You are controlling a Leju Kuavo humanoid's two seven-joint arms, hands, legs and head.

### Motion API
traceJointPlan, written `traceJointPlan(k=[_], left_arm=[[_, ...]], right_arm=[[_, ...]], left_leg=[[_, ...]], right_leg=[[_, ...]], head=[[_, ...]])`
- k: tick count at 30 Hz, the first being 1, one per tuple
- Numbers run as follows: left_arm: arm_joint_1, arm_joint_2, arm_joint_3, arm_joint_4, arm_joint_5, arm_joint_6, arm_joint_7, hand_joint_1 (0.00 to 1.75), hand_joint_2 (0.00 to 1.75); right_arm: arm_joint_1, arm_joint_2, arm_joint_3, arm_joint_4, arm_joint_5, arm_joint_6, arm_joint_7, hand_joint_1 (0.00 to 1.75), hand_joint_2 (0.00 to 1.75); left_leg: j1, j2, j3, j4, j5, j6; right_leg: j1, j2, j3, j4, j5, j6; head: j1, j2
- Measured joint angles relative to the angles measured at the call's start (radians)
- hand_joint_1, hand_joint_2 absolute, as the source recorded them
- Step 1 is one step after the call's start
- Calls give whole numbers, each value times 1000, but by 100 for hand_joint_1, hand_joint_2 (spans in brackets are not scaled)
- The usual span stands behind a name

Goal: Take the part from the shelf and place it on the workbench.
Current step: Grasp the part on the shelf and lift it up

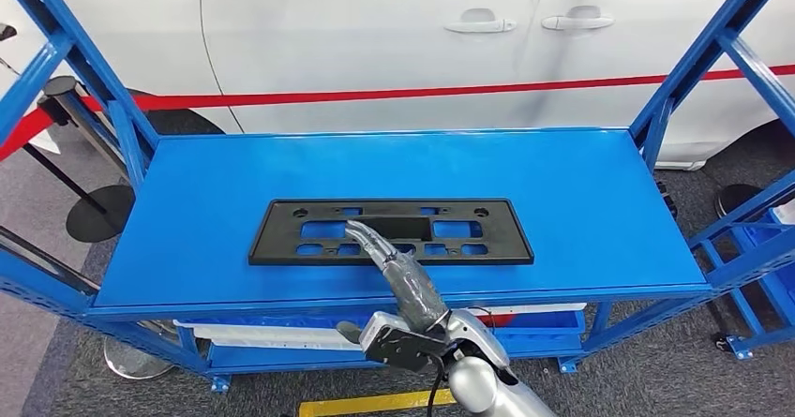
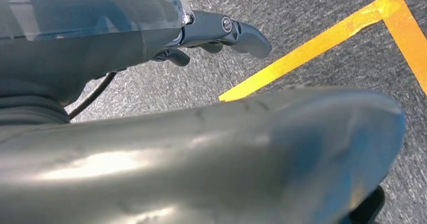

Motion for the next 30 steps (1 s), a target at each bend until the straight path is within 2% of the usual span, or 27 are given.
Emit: traceJointPlan(k=[1, 2, 3, 4, 5, 7, 9, 10, 12, 14, 15, 16, 17, 18, 19, 20, 21, 24, 26, 27, 29, 30], left_arm=[[0, 0, 0, 0, 0, -1, -1, 0, 0], [0, 0, 0, 0, 0, -3, -1, 0, 0], [0, -1, 0, 0, 0, -4, -1, 0, 0], [-1, -2, -1, 0, 0, -6, -1, 0, 0], [-1, -3, -1, 0, 0, -7, 0, 0, 0], [-2, -3, -2, 0, 0, -8, 4, 0, 0], [-3, -3, -2, 0, 0, -9, 7, 0, 0], [-3, -3, -2, 0, 1, -9, 7, 0, 0], [-3, -3, -2, 0, 2, -9, 8, 0, 0], [-1, -3, -2, 0, 4, -9, 8, 0, 0], [0, -2, -2, 0, 5, -9, 8, 0, 0], [1, -2, -2, 0, 6, -9, 8, 0, 0], [1, -2, -2, 0, 8, -9, 8, 0, 0], [1, -1, -2, 0, 10, -9, 8, 0, 0], [0, -1, -2, 0, 11, -9, 8, 0, 0], [0, -1, -2, 0, 12, -9, 8, 0, 0], [0, -1, -2, 0, 14, -9, 8, 0, 0], [3, -1, -2, 0, 15, -8, 5, 0, 0], [4, -1, -2, 0, 15, -7, -1, 0, 0], [3, -1, -2, 0, 15, -8, -4, 0, 0], [4, -1, -2, 0, 15, -8, -6, 0, 0], [5, -1, -2, 0, 15, -9, -7, 0, 0]], right_arm=[[-4, -3, 8, 6, 38, -25, 9, 0, 175], [-10, -5, 17, 11, 77, -52, 17, 0, 175], [-16, -7, 25, 14, 116, -79, 25, 0, 175], [-21, -8, 32, 16, 149, -102, 32, 0, 175], [-26, -9, 39, 18, 180, -124, 40, 0, 175], [-30, -10, 53, 22, 238, -162, 53, 0, 175], [-33, -10, 70, 28, 286, -190, 63, 0, 175], [-36, -10, 77, 30, 305, -200, 66, 0, 175], [-43, -10, 92, 37, 333, -218, 72, 0, 175], [-48, -10, 102, 45, 346, -227, 73, 0, 175], [-48, -10, 106, 49, 352, -231, 74, 0, 175], [-49, -10, 110, 53, 361, -240, 77, 0, 175], [-52, -10, 115, 58, 375, -253, 82, 0, 175], [-56, -11, 120, 62, 395, -274, 89, 0, 175], [-63, -11, 126, 67, 418, -296, 98, 0, 175], [-69, -11, 133, 72, 442, -318, 106, 0, 175], [-76, -11, 140, 77, 462, -335, 114, 0, 175], [-91, -11, 161, 90, 488, -354, 127, 0, 175], [-102, -13, 171, 98, 492, -350, 133, 0, 175], [-108, -15, 174, 101, 494, -347, 138, 0, 175], [-115, -21, 179, 112, 497, -337, 149, 0, 175], [-117, -25, 181, 118, 499, -330, 154, 0, 175]], left_leg=[[-2, -1, 2, 0, -1, 1], [-3, -2, 6, 0, -3, 1], [-5, -3, 9, 0, -5, 0], [-8, -3, 11, 1, -7, -2], [-9, -3, 12, 2, -9, -5], [-11, -3, 11, 0, -11, -14], [-10, -2, 13, 1, -15, -25], [-10, -2, 8, 15, -27, -30], [-6, -2, -31, 105, -78, -39], [0, -2, -93, 228, -128, -47], [3, -2, -111, 261, -131, -51], [6, -2, -114, 258, -116, -54], [10, -1, -98, 219, -84, -58], [13, -1, -69, 153, -47, -60], [14, -1, -41, 92, -23, -61], [14, -2, -18, 45, -8, -58], [13, -3, -7, 21, -5, -53], [8, -5, -6, 14, -5, -28], [8, -4, -4, 8, 0, -15], [8, -4, -3, 6, 1, -9], [5, -3, -3, 6, 1, -3], [3, -3, -3, 6, 0, -2]], right_leg=[[0, 0, 1, -10, 21, -2], [1, 0, 20, -57, 57, -7], [4, 0, 51, -125, 95, -14], [7, -1, 81, -191, 121, -21], [10, -1, 102, -238, 136, -27], [16, 0, 115, -269, 135, -33], [12, 2, 120, -279, 138, -40], [9, 1, 124, -286, 140, -44], [5, -2, 132, -294, 142, -51], [5, -4, 133, -294, 140, -54], [5, -4, 133, -294, 139, -54], [4, -3, 133, -292, 138, -53], [2, -2, 134, -289, 136, -50], [0, -1, 135, -284, 132, -46], [0, 0, 134, -279, 128, -41], [0, 1, 133, -273, 124, -35], [1, 2, 131, -270, 122, -30], [-1, 3, 129, -270, 123, -13], [-5, 1, 117, -241, 101, -4], [-6, 1, 97, -199, 76, -1], [-6, 0, 36, -72, 18, 1], [-6, 0, 9, -21, 4, 2]], head=[[0, 0], [0, 0], [0, 0], [0, 0], [0, 0], [0, 0], [0, 0], [-1, 0], [-2, 0], [-3, 0], [-3, 0], [-3, 0], [-3, 0], [-3, 0], [-3, 0], [-3, 0], [-2, 0], [-1, 0], [-1, 0], [0, 0], [0, 0], [0, 0]])
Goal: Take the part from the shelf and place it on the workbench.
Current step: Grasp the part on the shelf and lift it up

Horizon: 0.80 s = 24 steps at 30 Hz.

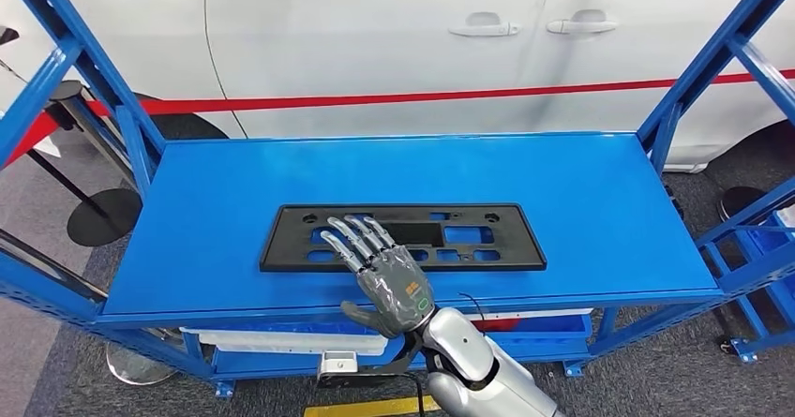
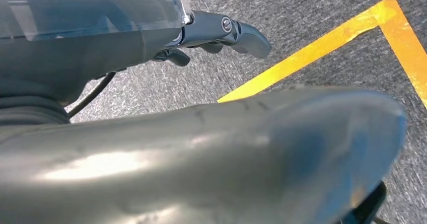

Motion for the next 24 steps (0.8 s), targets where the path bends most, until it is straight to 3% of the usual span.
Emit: traceJointPlan(k=[1, 2, 5, 7, 10, 12, 14, 16, 17, 18, 20, 22, 24], left_arm=[[1, 0, 0, 0, 0, -1, 0, 0, 0], [2, 0, 0, 0, 0, -2, -1, 0, 0], [1, -2, 0, 0, -1, -4, -1, 0, 0], [0, -3, 0, 0, -3, -5, 0, 0, 0], [-3, -3, 0, 0, -4, -4, 3, 0, 0], [-6, -2, 0, 0, -3, -3, 3, 0, 0], [-6, -2, 0, 0, -2, -2, 3, 0, 0], [-4, -2, 0, 0, 1, -1, 3, 0, 0], [-4, -1, 0, 0, 1, -1, 2, 0, 0], [-3, -1, 0, 0, 2, 0, 2, 0, 0], [-4, 0, 0, 0, 4, 1, -1, 0, 0], [-4, 0, 0, 0, 7, 1, -3, 0, 0], [-2, 0, 0, 0, 10, 1, -5, 0, 0]], right_arm=[[-3, -4, 2, 8, 1, 8, 4, 0, 175], [-8, -7, 3, 16, 2, 14, 8, 0, 175], [-37, -12, 5, 42, -4, 38, 10, 0, 175], [-60, -13, 5, 60, -13, 54, 10, 0, 175], [-91, -14, 6, 97, -33, 80, 9, 0, 175], [-114, -13, 7, 126, -45, 93, 6, 0, 175], [-132, -11, 9, 158, -51, 105, 5, 0, 175], [-141, -10, 12, 188, -53, 113, 4, 0, 175], [-144, -9, 14, 200, -54, 116, 4, 0, 175], [-147, -7, 15, 210, -55, 118, 4, 0, 175], [-160, -1, 17, 231, -61, 119, 4, 0, 175], [-175, 5, 19, 256, -68, 115, 3, 0, 175], [-186, 9, 21, 279, -73, 109, 3, 0, 175]], left_leg=[[-2, 0, 0, 0, 0, 1], [-4, -1, 1, 0, -1, 2], [-10, -2, 4, 1, -3, 0], [-12, -1, 3, 1, -3, -7], [-12, 0, 2, 2, -7, -22], [-11, 0, -20, 56, -43, -31], [-6, 1, -77, 177, -103, -39], [0, 1, -120, 263, -126, -46], [3, 1, -118, 256, -109, -50], [7, 1, -98, 212, -78, -52], [9, 2, -37, 82, -19, -55], [7, 1, -5, 14, -3, -46], [4, -1, -4, 9, -4, -32]], right_leg=[[1, 0, -12, 20, 4, -2], [2, 0, -5, 0, 27, -6], [14, -1, 80, -184, 117, -28], [21, -2, 106, -245, 130, -36], [19, -2, 112, -260, 136, -43], [12, -5, 119, -273, 142, -51], [13, -7, 121, -275, 142, -56], [13, -8, 121, -274, 141, -57], [12, -8, 121, -273, 140, -55], [10, -7, 121, -270, 138, -53], [10, -5, 120, -260, 131, -44], [12, -4, 115, -251, 126, -33], [11, -4, 114, -250, 127, -22]], head=[[0, 0], [0, 0], [0, 0], [0, 0], [0, 0], [-2, 0], [-4, 0], [-4, 0], [-4, 0], [-4, 0], [-4, 0], [-4, 0], [-3, 0]])
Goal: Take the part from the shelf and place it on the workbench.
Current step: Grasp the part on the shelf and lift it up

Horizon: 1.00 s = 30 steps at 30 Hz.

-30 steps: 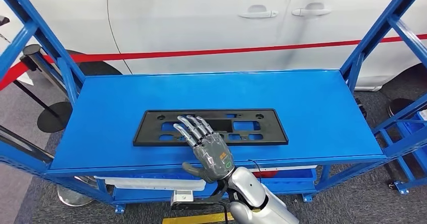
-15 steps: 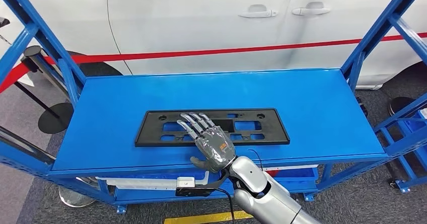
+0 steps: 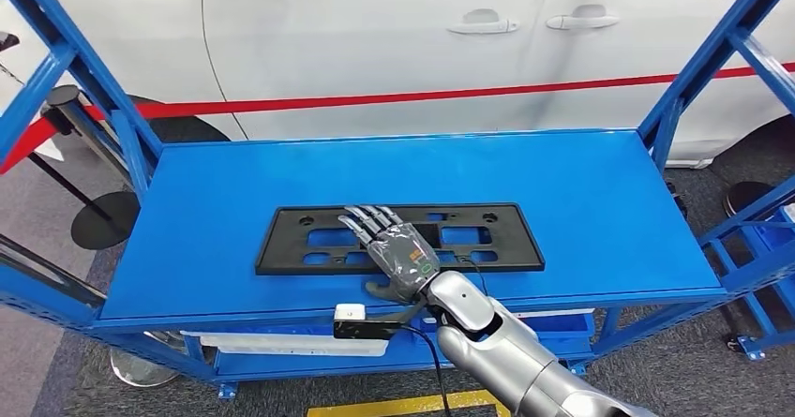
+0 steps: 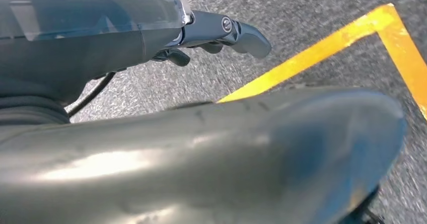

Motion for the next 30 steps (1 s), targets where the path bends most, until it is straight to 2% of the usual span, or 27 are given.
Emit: traceJointPlan(k=[2, 3, 6, 7, 8, 9, 10, 12, 13, 15, 17, 19, 21, 22, 23, 24, 26, 27, 28, 30], left_arm=[[1, 1, 0, 0, 2, 0, -1, 0, 0], [1, 0, 0, 0, 3, 0, -1, 0, 0], [0, 1, 0, 0, 5, 0, -6, 0, 0], [0, 1, 0, 0, 6, 0, -8, 0, 0], [0, 1, 0, 0, 7, 0, -10, 0, 0], [0, 1, 0, 0, 7, 0, -12, 0, 0], [0, 1, 0, 0, 7, 0, -13, 0, 0], [-2, 1, 0, 0, 7, -2, -15, 0, 0], [-3, 1, 0, 0, 7, -2, -16, 0, 0], [-4, 1, 1, 0, 8, -4, -19, 0, 0], [-4, 2, 1, 0, 9, -5, -23, 0, 0], [-5, 3, 2, 0, 10, -5, -27, 0, 0], [-3, 4, 3, 0, 11, -6, -30, 0, 0], [-1, 4, 3, 0, 11, -6, -31, 0, 0], [0, 6, 3, 0, 11, -6, -32, 0, 0], [1, 7, 3, 0, 11, -6, -32, 0, 0], [0, 9, 3, 0, 10, -7, -33, 0, 0], [-1, 10, 3, 0, 10, -7, -34, 0, 0], [-2, 10, 3, 0, 10, -8, -35, 0, 0], [-3, 11, 3, 0, 10, -9, -39, 0, 0]], right_arm=[[-7, 2, 2, 15, -3, -4, 0, 0, 175], [-11, 3, 2, 21, -4, -5, 0, 0, 175], [-17, 4, 5, 41, -4, -4, 0, 0, 175], [-17, 4, 5, 50, -2, -3, 1, 0, 175], [-18, 4, 6, 58, 1, -1, 2, 0, 175], [-20, 4, 7, 66, 4, 2, 3, 0, 175], [-24, 5, 7, 72, 7, 6, 4, 0, 175], [-37, 8, 8, 86, 10, 14, 4, 0, 175], [-43, 9, 8, 95, 12, 16, 3, 0, 175], [-55, 11, 10, 113, 15, 17, 1, 0, 175], [-64, 15, 13, 131, 19, 13, 2, 0, 175], [-75, 24, 17, 154, 22, 4, 5, 0, 175], [-82, 30, 20, 178, 23, -4, 9, 0, 175], [-84, 31, 21, 188, 23, -6, 11, 5, 175], [-87, 33, 22, 196, 23, -7, 14, 24, 175], [-91, 35, 22, 203, 24, -8, 17, 65, 175], [-99, 37, 23, 215, 27, -6, 23, 147, 175], [-102, 37, 23, 221, 31, -5, 27, 172, 175], [-106, 37, 23, 227, 35, -3, 33, 175, 175], [-114, 37, 24, 240, 43, 0, 41, 175, 175]], left_leg=[[0, 0, 2, -7, 4, 12], [2, 0, 4, -10, 6, 18], [1, 1, 5, -12, 6, 27], [0, 0, 5, -12, 5, 28], [0, -1, 6, -11, 5, 28], [-1, -2, 8, -11, 4, 28], [-1, -3, 10, -11, 2, 27], [-4, -4, 12, -10, -1, 21], [-5, -4, 11, -10, -2, 17], [-6, -4, 10, -12, -2, 7], [-4, -2, 9, -4, -14, -2], [-3, 0, -20, 68, -59, -9], [-3, 1, -81, 198, -118, -13], [-2, 1, -106, 247, -132, -16], [-2, 1, -115, 262, -126, -18], [-1, 1, -105, 238, -101, -19], [2, 2, -46, 111, -32, -19], [1, 2, -19, 53, -11, -16], [1, 2, -2, 15, -1, -12], [-4, 0, 3, -1, -2, -1]], right_leg=[[-4, 0, -6, 16, -13, 10], [-5, 0, -20, 46, -33, 15], [-6, 0, -106, 219, -111, 22], [-6, 0, -129, 259, -117, 23], [-6, 0, -134, 263, -104, 21], [-6, 0, -122, 230, -75, 18], [-5, 0, -93, 168, -36, 14], [0, 1, -36, 47, 11, 2], [3, 2, -22, 15, 18, -2], [8, 2, -18, -2, 15, -7], [3, 1, -12, -11, 17, -16], [-2, 0, -5, -20, 20, -27], [0, -2, -4, -21, 19, -32], [1, -3, -3, -20, 18, -33], [1, -3, -2, -20, 17, -33], [0, -2, 0, -18, 16, -32], [0, 0, 2, -11, 11, -26], [1, 1, 1, -6, 8, -21], [2, 2, -2, -1, 6, -16], [4, 3, -6, 1, 7, -6]], head=[[0, 0], [0, 0], [1, 0], [1, 0], [1, 0], [1, 0], [1, 0], [1, 0], [0, 0], [0, 0], [0, 0], [-2, 0], [-3, 0], [-3, 0], [-3, 0], [-3, 0], [-3, 0], [-3, 0], [-2, 0], [0, 0]])
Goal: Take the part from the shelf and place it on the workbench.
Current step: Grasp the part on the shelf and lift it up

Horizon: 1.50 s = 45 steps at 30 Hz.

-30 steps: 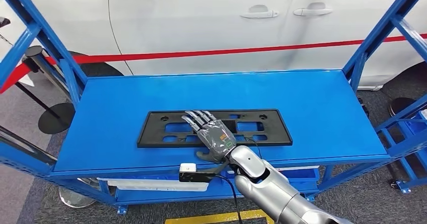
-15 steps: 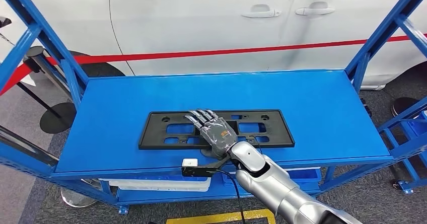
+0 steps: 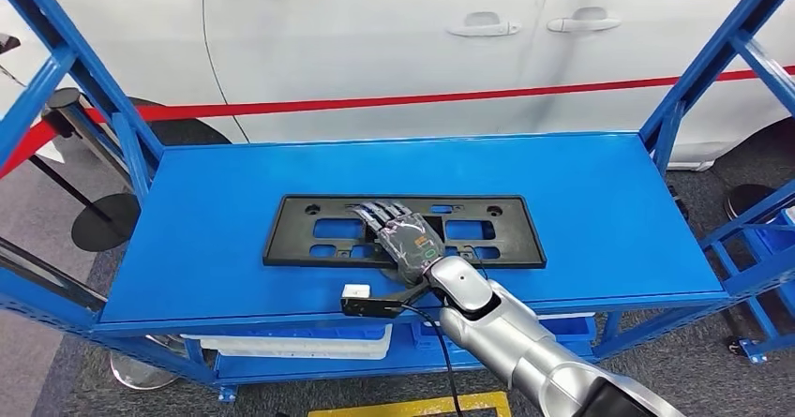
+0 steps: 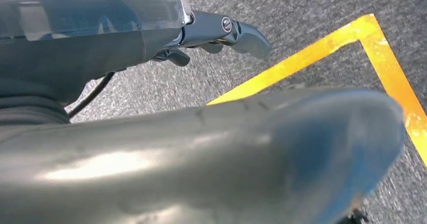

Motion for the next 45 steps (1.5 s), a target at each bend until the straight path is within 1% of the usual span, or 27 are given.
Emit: traceJointPlan(k=[3, 4, 6, 7, 8, 9, 10, 11, 13, 16, 18, 20, 22, 23, 24, 25, 27, 29, 33, 34, 36, 38, 39, 40, 42, 43, 45], left_arm=[[-1, 3, 0, 0, 2, -2, -7, 0, 0], [-2, 3, 0, 0, 4, -3, -8, 0, 0], [-2, 4, 0, 0, 9, -5, -10, 0, 0], [-2, 4, 1, 0, 11, -5, -11, 0, 0], [0, 4, 1, 0, 14, -6, -12, 0, 0], [1, 4, 2, 0, 16, -6, -14, 0, 0], [2, 4, 2, 0, 17, -6, -15, 0, 0], [3, 4, 2, 0, 17, -6, -17, 0, 0], [4, 4, 3, 0, 18, -6, -20, 0, 0], [4, 4, 3, 0, 21, -6, -25, 0, 0], [5, 5, 4, 0, 26, -6, -27, 0, 0], [7, 5, 7, 0, 29, -6, -29, 0, 0], [9, 5, 9, 0, 31, -6, -31, 0, 0], [11, 5, 10, 0, 32, -6, -31, 0, 0], [12, 5, 11, 0, 33, -6, -32, 0, 0], [13, 5, 11, 0, 33, -6, -33, 0, 0], [12, 5, 11, 0, 33, -7, -38, 0, 0], [11, 4, 11, 0, 30, -8, -42, 0, 0], [10, 4, 11, 0, 26, -12, -40, 0, 0], [9, 4, 11, 0, 26, -13, -40, 0, 0], [7, 4, 11, 0, 26, -15, -43, 0, 0], [7, 4, 11, 0, 26, -15, -47, 0, 87], [8, 4, 11, 0, 25, -14, -49, 0, 131], [8, 3, 11, 0, 23, -14, -50, 0, 175], [8, 1, 11, 0, 19, -13, -53, 0, 175], [8, 0, 11, 0, 17, -13, -54, 0, 175], [8, -4, 11, 0, 16, -14, -55, 0, 175]], right_arm=[[-14, -1, 1, 25, -1, -2, -3, 175, 175], [-19, -1, 2, 32, -4, -4, -6, 175, 175], [-27, -1, 2, 42, -9, -7, -13, 175, 175], [-29, -1, 2, 47, -11, -8, -16, 175, 175], [-30, -1, 2, 52, -13, -9, -18, 175, 175], [-31, -1, 2, 56, -13, -11, -18, 175, 175], [-33, -1, 2, 58, -14, -15, -18, 175, 175], [-36, -1, 2, 59, -14, -18, -17, 175, 175], [-41, -3, 2, 60, -14, -25, -16, 175, 175], [-43, -3, 2, 61, -14, -34, -18, 175, 175], [-44, -4, 1, 61, -16, -41, -19, 175, 175], [-43, -5, -1, 62, -18, -48, -21, 175, 175], [-41, -6, -2, 64, -19, -53, -21, 175, 175], [-40, -6, -2, 65, -19, -56, -22, 175, 175], [-38, -7, -3, 66, -19, -60, -22, 175, 175], [-37, -8, -4, 67, -19, -65, -21, 175, 175], [-34, -11, -9, 66, -17, -80, -17, 175, 175], [-29, -15, -19, 60, -9, -95, -6, 175, 175], [-14, -28, -44, 38, 22, -158, 23, 175, 175], [-12, -30, -51, 30, 31, -180, 30, 175, 175], [-11, -33, -64, 15, 54, -224, 47, 175, 175], [-7, -35, -75, 0, 90, -259, 68, 175, 175], [-3, -36, -81, -10, 116, -269, 80, 175, 175], [1, -37, -88, -24, 143, -274, 90, 175, 175], [6, -40, -109, -58, 205, -278, 106, 175, 175], [7, -40, -122, -73, 237, -280, 112, 175, 175], [7, -40, -144, -98, 302, -283, 126, 175, 175]], left_leg=[[1, 1, 1, -8, 9, 18], [3, 2, 1, -10, 11, 23], [1, 3, 1, -11, 12, 28], [1, 4, 1, -11, 12, 30], [0, 4, 2, -11, 11, 30], [0, 4, 3, -11, 11, 31], [0, 3, 5, -11, 10, 30], [0, 2, 7, -11, 10, 29], [-2, 0, 9, -10, 8, 23], [-1, -1, 11, -13, 8, 7], [1, 0, 8, 0, -4, -2], [2, 2, -25, 79, -55, -9], [3, 2, -79, 203, -115, -15], [5, 2, -97, 244, -127, -18], [7, 2, -99, 251, -119, -21], [10, 2, -83, 219, -94, -24], [17, 4, -20, 95, -34, -31], [19, 2, 16, 17, -14, -25], [13, 1, 14, 6, -10, 6], [14, 2, 13, 3, -7, 12], [12, 3, 10, 2, -4, 19], [9, 4, 8, 2, -5, 22], [7, 3, 9, 2, -5, 23], [6, 2, 10, 2, -6, 23], [4, 0, 12, 2, -8, 23], [2, -1, 11, 3, -10, 21], [0, -1, 7, 2, -11, 14]], right_leg=[[-4, 0, -12, 22, -17, 15], [-6, 0, -27, 55, -38, 19], [-8, -1, -81, 168, -94, 26], [-9, -1, -107, 222, -113, 28], [-9, -1, -121, 251, -115, 28], [-9, -1, -119, 245, -99, 27], [-9, -1, -98, 203, -69, 24], [-9, -1, -65, 140, -35, 20], [-3, -1, -9, 31, 1, 9], [6, 0, 8, -8, 2, -4], [2, -3, 15, -20, 8, -14], [-2, -6, 20, -30, 14, -25], [-2, -7, 19, -31, 14, -29], [-2, -7, 18, -30, 14, -28], [-3, -6, 18, -29, 14, -28], [-4, -5, 18, -27, 13, -26], [-5, -3, 16, -16, 7, -16], [-2, 0, 9, -1, 1, -3], [-6, 1, -3, 12, -5, 18], [-8, 0, -15, 37, -22, 22], [-9, -1, -66, 143, -80, 27], [-9, -1, -124, 258, -119, 29], [-9, 0, -136, 276, -113, 27], [-9, 0, -129, 256, -89, 23], [-5, 0, -77, 136, -19, 11], [-1, 0, -51, 76, 4, 5], [6, 0, -27, 13, 16, -3]], head=[[1, 0], [1, 0], [2, 0], [2, 0], [2, 0], [3, 0], [3, 0], [3, 0], [2, 0], [2, 0], [1, 0], [0, 0], [-1, 0], [0, 0], [0, 0], [0, 0], [-1, 0], [-1, 0], [0, 0], [0, 0], [1, 0], [0, 0], [0, 0], [0, 0], [1, 0], [0, 0], [0, 0]])
